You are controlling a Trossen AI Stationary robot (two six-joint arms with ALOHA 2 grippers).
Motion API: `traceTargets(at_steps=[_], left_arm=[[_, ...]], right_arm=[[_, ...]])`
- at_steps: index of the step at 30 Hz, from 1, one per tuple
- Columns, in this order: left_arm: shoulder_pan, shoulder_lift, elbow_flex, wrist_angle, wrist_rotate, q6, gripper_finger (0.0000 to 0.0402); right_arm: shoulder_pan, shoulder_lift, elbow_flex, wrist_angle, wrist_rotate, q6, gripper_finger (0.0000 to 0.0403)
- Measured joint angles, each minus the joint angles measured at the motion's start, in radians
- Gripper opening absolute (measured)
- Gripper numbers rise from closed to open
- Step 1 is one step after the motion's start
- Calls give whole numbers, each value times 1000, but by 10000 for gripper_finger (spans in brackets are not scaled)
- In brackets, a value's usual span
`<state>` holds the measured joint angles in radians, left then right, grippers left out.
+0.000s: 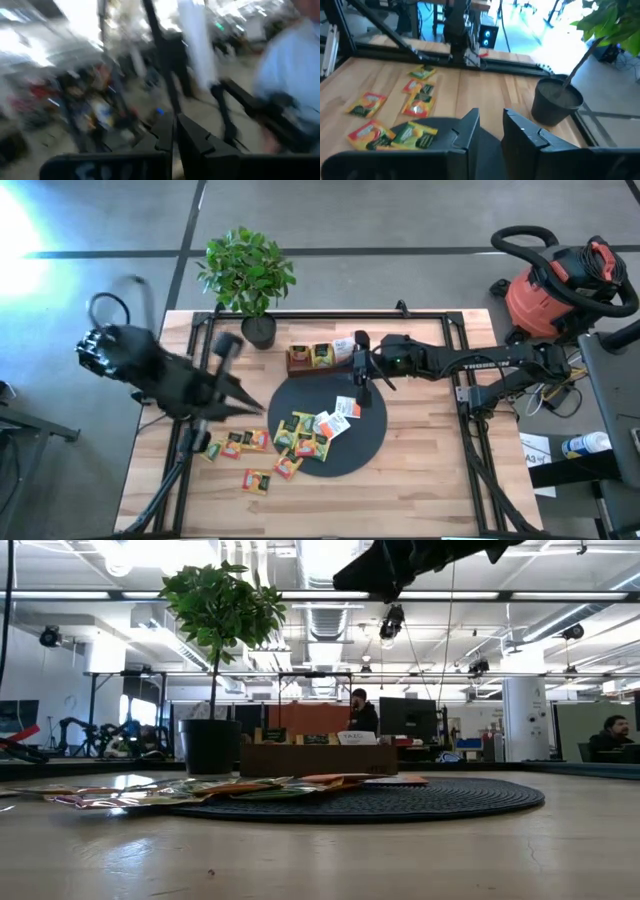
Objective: Pick & Place Tea
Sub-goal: Put the middle white tea bag into the right slot of the wooden organizer
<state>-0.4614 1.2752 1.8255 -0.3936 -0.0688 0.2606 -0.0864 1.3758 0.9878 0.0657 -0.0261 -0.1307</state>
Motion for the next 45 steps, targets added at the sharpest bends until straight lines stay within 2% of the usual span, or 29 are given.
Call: traceTargets(at_steps=[9, 15, 22, 25, 33, 45], left_arm=[[-34, 46, -118, -33, 70, -155, 0], [-34, 45, -243, 122, 140, -234, 0], [-41, 37, -342, 294, 154, -265, 0], [-45, 33, -359, 340, 156, -265, 0], [-78, 34, -357, 350, 157, -266, 0], [-121, 35, -357, 360, 137, -270, 0]], right_arm=[[0, 0, 7, -167, 1, 23, 69], [-2, 0, 7, -194, 1, 74, 67], [-2, 0, 7, -193, 2, 79, 64], [-2, 0, 7, -193, 3, 86, 64], [-2, 0, 7, -194, 3, 236, 63], [-2, 0, 7, -197, 2, 362, 65]])
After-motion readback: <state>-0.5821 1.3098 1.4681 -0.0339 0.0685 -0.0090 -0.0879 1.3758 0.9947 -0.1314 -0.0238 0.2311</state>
